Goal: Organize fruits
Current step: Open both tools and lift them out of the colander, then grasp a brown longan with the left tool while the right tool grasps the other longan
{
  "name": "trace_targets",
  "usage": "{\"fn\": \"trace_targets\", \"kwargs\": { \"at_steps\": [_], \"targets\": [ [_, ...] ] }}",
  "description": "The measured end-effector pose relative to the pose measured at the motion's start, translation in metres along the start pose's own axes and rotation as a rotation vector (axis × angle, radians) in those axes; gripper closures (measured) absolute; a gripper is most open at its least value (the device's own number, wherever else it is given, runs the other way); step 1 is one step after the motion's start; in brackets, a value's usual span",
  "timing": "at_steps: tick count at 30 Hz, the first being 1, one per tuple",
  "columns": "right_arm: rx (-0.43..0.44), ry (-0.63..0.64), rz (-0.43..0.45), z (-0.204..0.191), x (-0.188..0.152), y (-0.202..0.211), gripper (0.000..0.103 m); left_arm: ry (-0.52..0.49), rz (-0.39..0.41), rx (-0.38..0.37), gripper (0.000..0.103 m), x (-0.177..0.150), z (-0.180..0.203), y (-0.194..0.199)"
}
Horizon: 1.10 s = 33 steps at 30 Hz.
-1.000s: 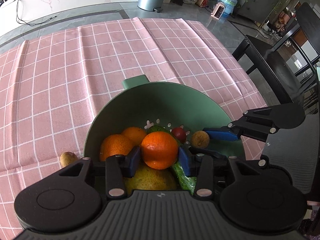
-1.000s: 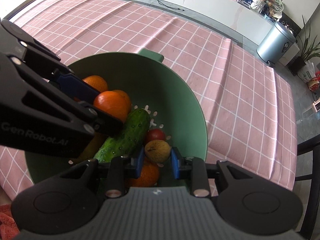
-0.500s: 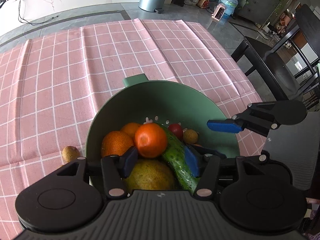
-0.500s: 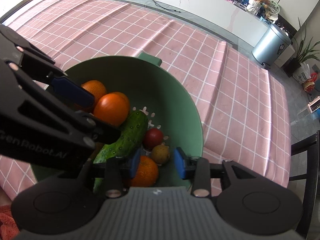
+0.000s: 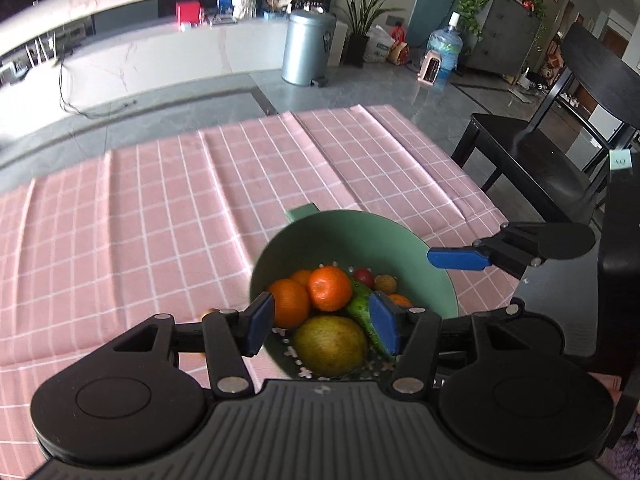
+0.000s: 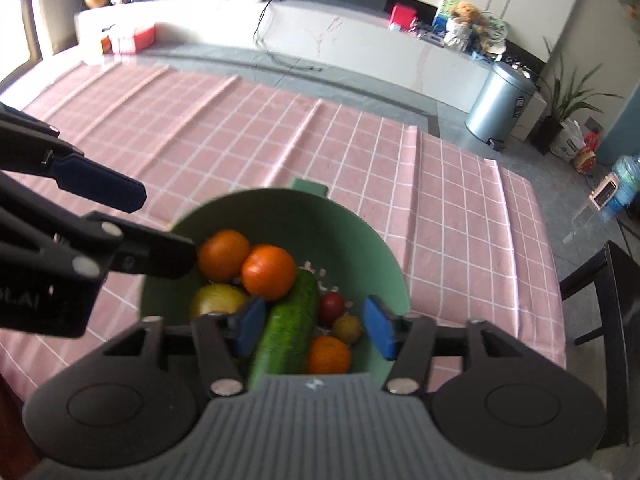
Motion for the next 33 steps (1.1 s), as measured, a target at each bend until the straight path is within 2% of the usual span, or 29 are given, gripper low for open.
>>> {"fn": "trace_targets", "kwargs": {
  "at_steps": [7,17,28,33],
  "targets": [
    [-0.007,-0.065,0.096,-0.043,-0.001,0.027,0.045,-0.103,0.017,0.047,0.039,-0.015,-0.013,0.036],
    [-0.022,-0.117,0.173,-0.106,-0.021,0.046,0.041,-0.096,0.053,0.074,0.038,-0.048,-0.053,0.053],
    [-0.013,-0.209,0.120,-0.147,-0.056,0.020,0.042,-0.174,0.063,0.067,0.038,-0.075,-0.073,0.041],
    [-0.010,-0.227,0.124,-0.152,-0.060,0.007,0.052,-0.138,0.056,0.068,0.038,-0.081,-0.087,0.034]
  ]
}}
Point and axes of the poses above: each gripper's, at about its wrist camera, not at the fingertips, and y roughly against the way its jaws point, z to its right, x to its top, the point moved 7 cm from there along -y, roughly the way its jaws point, and after that the axes turned 8 degrees about z, right-handed, at the moved point
